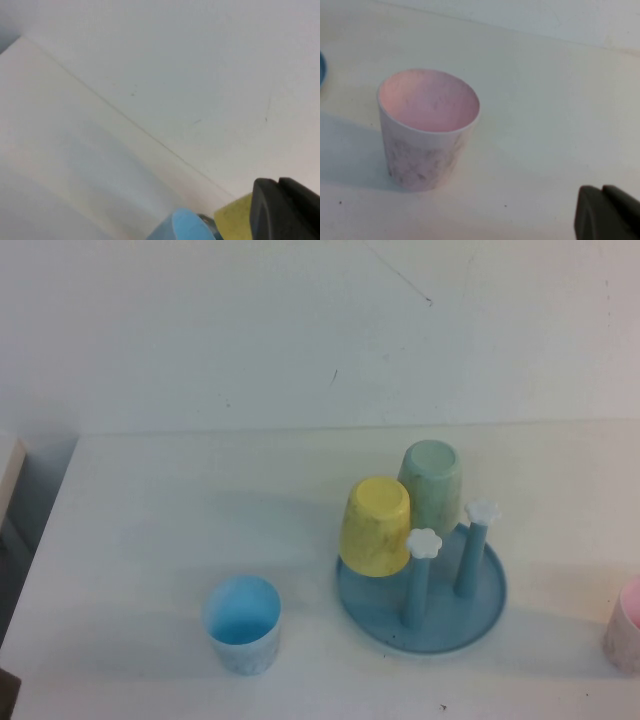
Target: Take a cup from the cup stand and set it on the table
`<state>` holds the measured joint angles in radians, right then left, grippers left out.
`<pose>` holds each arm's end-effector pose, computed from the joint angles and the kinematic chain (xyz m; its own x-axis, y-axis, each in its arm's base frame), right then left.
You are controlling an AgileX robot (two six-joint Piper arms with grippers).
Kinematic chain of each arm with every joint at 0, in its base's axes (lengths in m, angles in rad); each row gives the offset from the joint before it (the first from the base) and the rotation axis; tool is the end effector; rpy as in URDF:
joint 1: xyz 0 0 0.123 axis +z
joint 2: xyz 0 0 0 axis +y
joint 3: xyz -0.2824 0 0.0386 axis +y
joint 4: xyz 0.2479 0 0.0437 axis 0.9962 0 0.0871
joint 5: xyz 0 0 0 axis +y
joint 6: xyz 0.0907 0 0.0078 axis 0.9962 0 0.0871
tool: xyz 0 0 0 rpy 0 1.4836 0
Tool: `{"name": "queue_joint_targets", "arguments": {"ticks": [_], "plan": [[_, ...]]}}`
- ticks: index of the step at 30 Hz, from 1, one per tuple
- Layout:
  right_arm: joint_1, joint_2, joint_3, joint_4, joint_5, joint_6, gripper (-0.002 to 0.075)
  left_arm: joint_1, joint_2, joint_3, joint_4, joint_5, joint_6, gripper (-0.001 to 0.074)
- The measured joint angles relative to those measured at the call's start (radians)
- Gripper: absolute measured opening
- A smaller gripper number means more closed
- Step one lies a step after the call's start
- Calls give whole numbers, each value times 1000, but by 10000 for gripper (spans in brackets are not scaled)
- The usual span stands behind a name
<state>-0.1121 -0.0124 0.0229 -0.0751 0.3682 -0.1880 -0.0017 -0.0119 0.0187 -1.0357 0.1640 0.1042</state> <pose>0.0520 -0.0083 0.1730 -0.3104 -0.2218 -0.9244 0.0603 0.9658 -0.2520 0.0554 -0.0130 0.1998 -0.1158 -0.7908 -0.6010 0.0825 0.5953 -0.7993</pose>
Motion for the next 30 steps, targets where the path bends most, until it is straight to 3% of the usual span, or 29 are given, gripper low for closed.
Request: {"name": "queue_joint_targets", "arguments": {"ticks": [5,15,21,26,30], "plan": [[0,0,0,0,0,0,-3,-8,98,-163,55,122,163,-3],[0,0,0,0,0,0,-2,-9,655,-644,119,498,607,-3],[0,0,0,0,0,0,-3,-20,903,-871,151,673,733,-3],[0,0,0,0,0,0,-3,-120,1027,-1061,307,709,697,-3],[0,0,0,0,0,0,-3,-266,1129,-1223,480,755,591,-3]]}}
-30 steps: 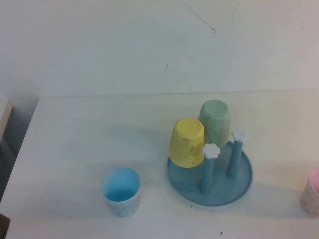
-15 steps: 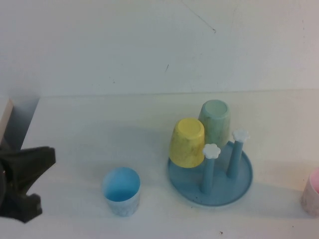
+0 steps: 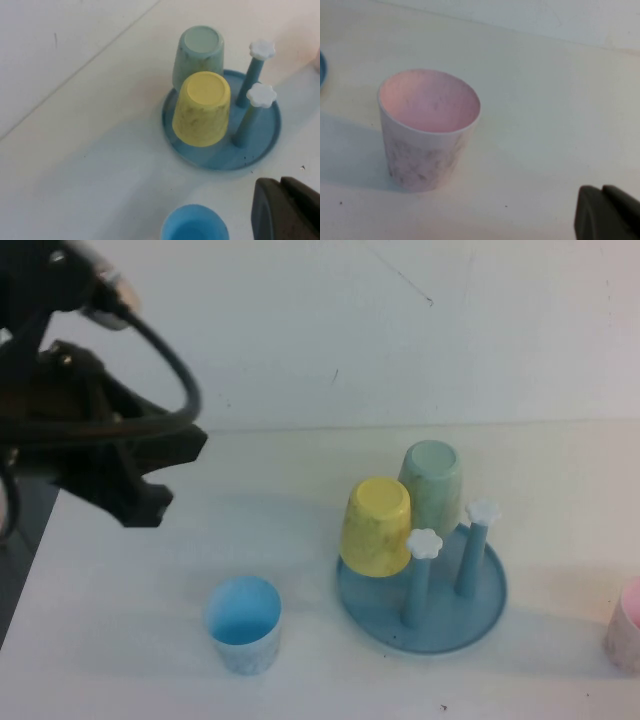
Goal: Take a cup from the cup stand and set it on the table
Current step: Pick up the cup from the rack
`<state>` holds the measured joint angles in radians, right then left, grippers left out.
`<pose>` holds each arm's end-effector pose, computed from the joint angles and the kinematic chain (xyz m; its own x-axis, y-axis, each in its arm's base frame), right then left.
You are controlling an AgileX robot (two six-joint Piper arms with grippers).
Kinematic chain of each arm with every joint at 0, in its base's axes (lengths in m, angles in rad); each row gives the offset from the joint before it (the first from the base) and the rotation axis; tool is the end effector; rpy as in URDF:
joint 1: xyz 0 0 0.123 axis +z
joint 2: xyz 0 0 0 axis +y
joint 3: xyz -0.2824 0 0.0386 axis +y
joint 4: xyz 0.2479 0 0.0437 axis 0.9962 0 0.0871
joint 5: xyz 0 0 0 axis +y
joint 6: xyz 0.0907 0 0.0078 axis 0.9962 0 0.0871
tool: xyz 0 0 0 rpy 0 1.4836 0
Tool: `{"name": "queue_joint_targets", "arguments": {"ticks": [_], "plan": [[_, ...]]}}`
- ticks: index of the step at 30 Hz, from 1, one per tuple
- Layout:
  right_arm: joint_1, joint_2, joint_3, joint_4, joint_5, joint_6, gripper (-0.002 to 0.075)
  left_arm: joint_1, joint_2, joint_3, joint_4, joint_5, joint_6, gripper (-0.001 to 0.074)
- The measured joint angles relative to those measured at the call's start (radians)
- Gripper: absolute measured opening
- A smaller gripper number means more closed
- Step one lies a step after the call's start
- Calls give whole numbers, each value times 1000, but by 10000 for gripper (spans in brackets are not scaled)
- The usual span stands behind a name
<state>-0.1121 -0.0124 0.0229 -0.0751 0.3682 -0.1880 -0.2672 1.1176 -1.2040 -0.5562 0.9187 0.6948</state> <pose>0.0520 -0.0083 0.1730 -0.3104 -0.2218 -0.9244 0.0603 0.9658 -0.2520 0.2013 -0.0948 0.4077 -0.3792 0.4124 -0.8284 0.7224 0.6913 0.0134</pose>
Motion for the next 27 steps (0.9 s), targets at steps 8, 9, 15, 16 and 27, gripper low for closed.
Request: {"name": "queue_joint_targets", "arguments": {"ticks": [8,9,15,16,27], "plan": [[0,0,0,0,0,0,-2,-250,246,-319,336,181,-249,-3],[0,0,0,0,0,0,-3,-274,279,-352,371,202,-274,-3],[0,0,0,0,0,0,-2,-367,462,-509,490,307,-383,-3],[0,0,0,0,0,0,-3,-380,493,-530,490,316,-396,-2],[0,0,0,13,-4,0,-3,-392,709,-664,467,327,-536,541]]}}
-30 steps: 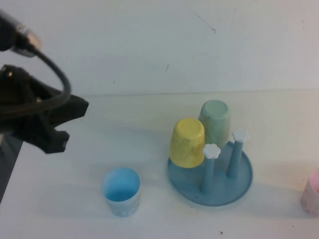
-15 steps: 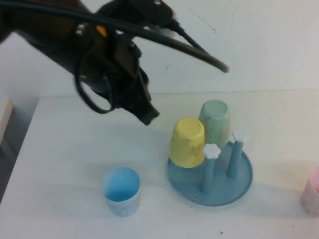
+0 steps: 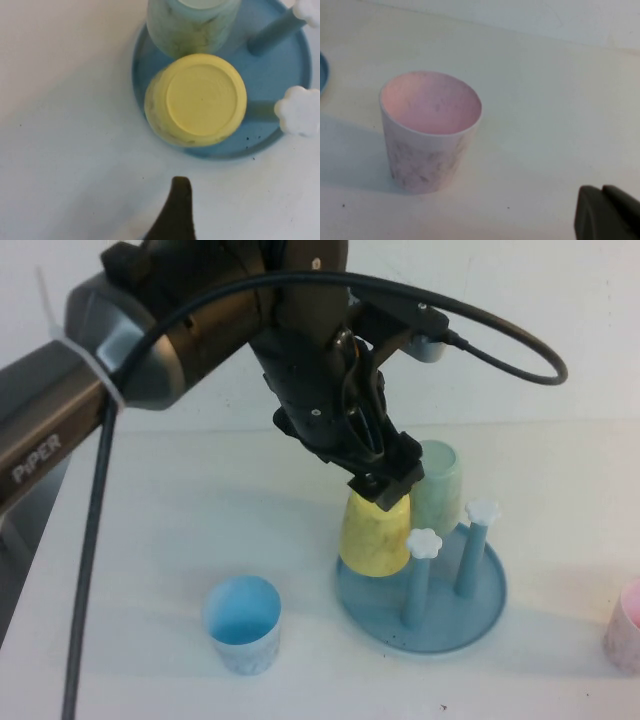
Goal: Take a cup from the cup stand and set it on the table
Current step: Pick up the cup from the rack
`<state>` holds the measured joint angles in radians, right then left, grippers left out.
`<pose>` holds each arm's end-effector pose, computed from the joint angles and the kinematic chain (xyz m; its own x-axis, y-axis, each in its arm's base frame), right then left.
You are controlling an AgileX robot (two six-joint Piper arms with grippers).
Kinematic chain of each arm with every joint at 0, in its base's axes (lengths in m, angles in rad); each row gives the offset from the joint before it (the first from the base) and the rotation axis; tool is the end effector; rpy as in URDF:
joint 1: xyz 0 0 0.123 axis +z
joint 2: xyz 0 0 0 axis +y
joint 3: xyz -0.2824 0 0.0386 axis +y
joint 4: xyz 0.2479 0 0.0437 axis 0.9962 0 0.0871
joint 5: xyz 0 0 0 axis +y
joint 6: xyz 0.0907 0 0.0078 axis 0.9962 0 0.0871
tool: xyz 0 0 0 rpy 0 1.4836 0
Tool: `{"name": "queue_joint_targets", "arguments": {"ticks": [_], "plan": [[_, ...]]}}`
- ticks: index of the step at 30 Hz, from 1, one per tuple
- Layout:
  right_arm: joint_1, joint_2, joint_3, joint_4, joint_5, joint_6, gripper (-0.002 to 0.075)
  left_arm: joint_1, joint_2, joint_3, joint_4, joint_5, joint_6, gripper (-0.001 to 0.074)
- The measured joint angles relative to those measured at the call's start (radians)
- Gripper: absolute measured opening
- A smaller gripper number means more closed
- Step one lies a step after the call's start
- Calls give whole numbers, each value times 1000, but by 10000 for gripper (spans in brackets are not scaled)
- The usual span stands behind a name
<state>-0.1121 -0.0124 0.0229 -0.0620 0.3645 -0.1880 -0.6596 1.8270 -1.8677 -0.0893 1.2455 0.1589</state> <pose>0.0522 -0.0079 0.1733 -0.3053 -0.2106 -0.9287 0.0604 0.9690 -0.2396 0.3070 -0.2478 0.3586 -0.6209 0.6453 -0.4451 0.7267 0.6867 -0.0183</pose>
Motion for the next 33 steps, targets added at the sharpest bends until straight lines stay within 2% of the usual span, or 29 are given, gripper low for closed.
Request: {"name": "queue_joint_targets", "arguments": {"ticks": [2,6,20,33], "plan": [[0,0,0,2,0,0,-3,0,34,-20,0,0,-18,629],[0,0,0,9,-2,0,-3,0,100,-51,0,0,-38,681],[0,0,0,30,-3,0,-3,-2,204,-69,37,-135,-78,692],[0,0,0,34,-4,0,-3,-2,261,-69,48,-126,-80,692]]}}
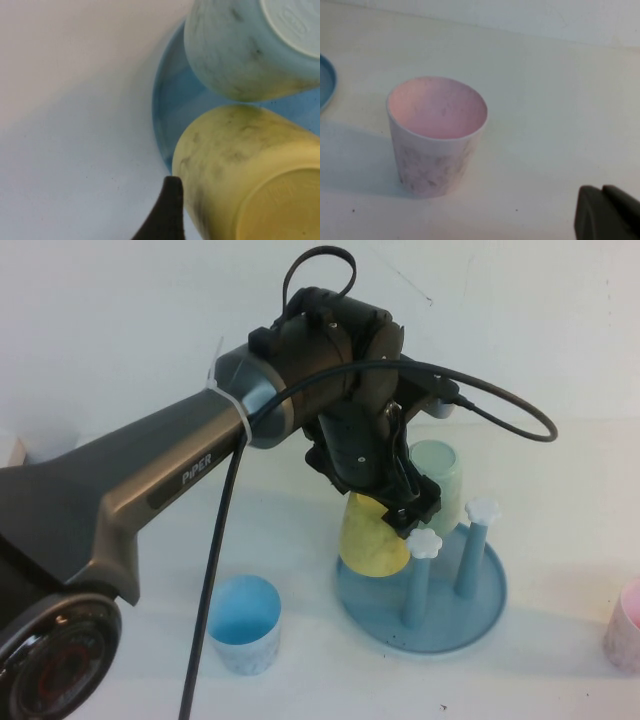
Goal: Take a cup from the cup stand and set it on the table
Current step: Pick up the cup from the rack, then hand over the cup
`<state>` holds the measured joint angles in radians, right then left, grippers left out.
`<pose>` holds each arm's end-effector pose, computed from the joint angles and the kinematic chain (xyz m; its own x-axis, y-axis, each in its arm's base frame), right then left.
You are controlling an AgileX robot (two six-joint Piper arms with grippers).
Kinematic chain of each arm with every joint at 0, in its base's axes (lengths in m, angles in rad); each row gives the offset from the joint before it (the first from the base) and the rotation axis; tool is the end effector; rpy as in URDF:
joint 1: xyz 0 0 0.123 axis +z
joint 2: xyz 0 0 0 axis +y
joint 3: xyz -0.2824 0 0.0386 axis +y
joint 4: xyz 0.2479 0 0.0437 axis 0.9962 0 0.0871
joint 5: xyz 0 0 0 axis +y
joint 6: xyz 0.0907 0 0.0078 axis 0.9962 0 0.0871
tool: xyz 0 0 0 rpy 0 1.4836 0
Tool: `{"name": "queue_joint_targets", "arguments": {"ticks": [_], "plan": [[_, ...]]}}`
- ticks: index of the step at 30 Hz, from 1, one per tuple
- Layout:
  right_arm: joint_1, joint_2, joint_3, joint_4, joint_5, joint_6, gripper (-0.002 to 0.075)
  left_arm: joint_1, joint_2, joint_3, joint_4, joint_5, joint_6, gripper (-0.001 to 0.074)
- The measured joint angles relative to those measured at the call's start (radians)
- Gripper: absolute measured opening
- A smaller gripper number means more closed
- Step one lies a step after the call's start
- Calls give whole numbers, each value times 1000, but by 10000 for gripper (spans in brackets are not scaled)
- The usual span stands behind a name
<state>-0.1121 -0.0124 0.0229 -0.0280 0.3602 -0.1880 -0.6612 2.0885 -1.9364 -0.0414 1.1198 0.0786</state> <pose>0.0524 -0.0068 0.1736 -0.2973 -0.1804 -0.9376 0.0594 0.9766 -0.2068 0.3603 -0.2846 0.2706 -0.6919 0.6149 -0.3783 0.6678 0.7442 -0.0116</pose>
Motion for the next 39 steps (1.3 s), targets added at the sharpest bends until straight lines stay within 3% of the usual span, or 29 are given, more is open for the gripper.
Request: {"name": "queue_joint_targets", "arguments": {"ticks": [3,7,15,28,32,39], "plan": [[0,0,0,0,0,0,-3,0,2,0,2,0,-2,657],[0,0,0,2,0,0,-3,0,2,0,7,4,-6,545],[0,0,0,2,0,0,-3,0,8,-46,11,51,-6,545],[0,0,2,66,-16,0,-3,0,-39,-315,1,128,-38,545],[0,0,4,179,-65,34,-3,0,-103,-329,2,132,-53,545],[0,0,4,619,-126,170,-3,0,-247,-220,-9,137,-86,545]]}}
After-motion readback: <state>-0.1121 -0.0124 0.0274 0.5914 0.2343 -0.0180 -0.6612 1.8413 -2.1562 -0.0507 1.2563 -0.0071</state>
